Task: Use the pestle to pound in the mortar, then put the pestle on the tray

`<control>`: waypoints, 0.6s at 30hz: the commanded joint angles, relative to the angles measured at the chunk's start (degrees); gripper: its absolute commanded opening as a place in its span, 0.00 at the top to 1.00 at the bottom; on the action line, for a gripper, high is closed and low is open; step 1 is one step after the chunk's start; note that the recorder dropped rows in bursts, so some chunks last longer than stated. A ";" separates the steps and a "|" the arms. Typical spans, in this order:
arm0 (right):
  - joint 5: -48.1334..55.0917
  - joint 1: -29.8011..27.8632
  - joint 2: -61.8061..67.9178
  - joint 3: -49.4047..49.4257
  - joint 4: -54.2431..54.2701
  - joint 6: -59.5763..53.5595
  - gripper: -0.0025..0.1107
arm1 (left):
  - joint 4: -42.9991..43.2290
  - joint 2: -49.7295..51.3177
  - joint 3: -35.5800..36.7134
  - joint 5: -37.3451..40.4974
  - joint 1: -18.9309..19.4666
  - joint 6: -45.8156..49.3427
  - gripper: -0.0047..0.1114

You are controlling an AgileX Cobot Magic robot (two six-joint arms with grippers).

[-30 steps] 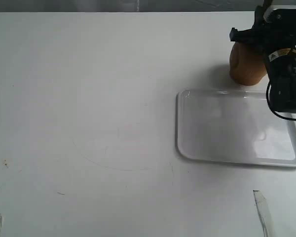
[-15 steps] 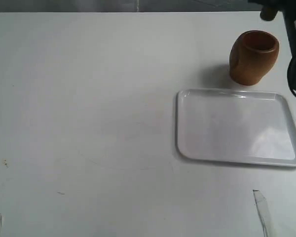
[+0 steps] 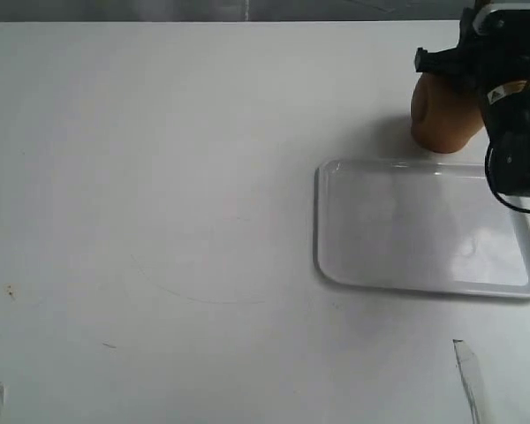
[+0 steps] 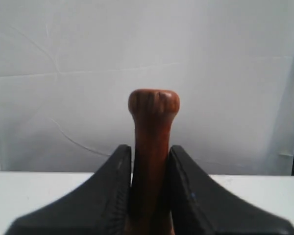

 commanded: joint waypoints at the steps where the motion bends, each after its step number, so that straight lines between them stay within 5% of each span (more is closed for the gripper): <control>1: -0.24 -0.50 -12.37 0.12 -0.43 -1.17 0.98 | -0.42 -0.07 0.03 -0.17 -0.44 -0.47 0.96; 9: 0.43 -0.50 -18.40 0.12 -1.69 -1.17 0.98 | -0.42 -0.07 0.03 -0.17 -0.44 -0.47 0.96; 18: -0.24 -0.50 -3.91 0.12 -1.69 -0.20 0.98 | -0.42 -0.07 0.03 -0.17 -0.44 -0.47 0.96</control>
